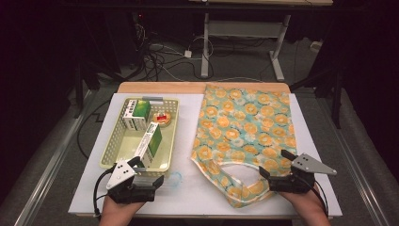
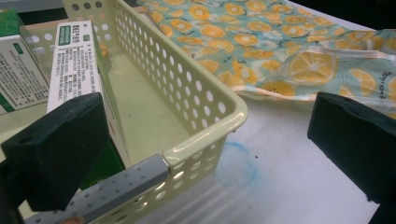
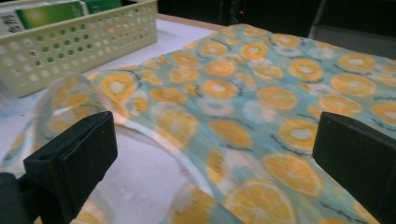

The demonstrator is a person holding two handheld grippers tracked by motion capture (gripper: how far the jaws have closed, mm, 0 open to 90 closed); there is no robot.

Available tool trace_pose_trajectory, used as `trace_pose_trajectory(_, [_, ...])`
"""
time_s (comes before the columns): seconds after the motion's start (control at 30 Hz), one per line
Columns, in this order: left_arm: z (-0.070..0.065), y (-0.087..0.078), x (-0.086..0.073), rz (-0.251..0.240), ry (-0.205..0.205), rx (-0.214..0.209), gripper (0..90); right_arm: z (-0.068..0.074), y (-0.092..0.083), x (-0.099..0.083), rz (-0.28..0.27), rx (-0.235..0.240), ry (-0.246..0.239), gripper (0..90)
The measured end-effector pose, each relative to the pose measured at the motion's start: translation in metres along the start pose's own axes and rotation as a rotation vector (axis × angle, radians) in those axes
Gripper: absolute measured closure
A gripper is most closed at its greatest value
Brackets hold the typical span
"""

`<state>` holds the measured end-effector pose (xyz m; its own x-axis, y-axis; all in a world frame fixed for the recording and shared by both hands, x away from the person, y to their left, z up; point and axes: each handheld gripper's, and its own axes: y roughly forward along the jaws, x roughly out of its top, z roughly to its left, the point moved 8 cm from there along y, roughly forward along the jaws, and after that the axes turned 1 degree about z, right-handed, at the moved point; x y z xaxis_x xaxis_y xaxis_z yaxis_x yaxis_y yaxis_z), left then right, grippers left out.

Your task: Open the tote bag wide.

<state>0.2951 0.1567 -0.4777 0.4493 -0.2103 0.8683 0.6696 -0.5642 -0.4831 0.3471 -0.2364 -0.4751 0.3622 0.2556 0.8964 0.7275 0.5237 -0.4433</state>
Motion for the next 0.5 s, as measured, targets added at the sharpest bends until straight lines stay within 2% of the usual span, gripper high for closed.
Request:
trace_pose_trajectory(0.23, [0.0, 0.0, 0.0, -0.001, -0.002, 0.001, 0.0, -0.038, -0.005, -0.011, 0.054, -0.091, 0.063, 9.2])
trace_pose_trajectory(0.5, [0.0, 0.0, 0.0, 0.0, -0.001, -0.001, 0.0, -0.077, -0.015, -0.026, 0.107, -0.175, 0.152, 19.4])
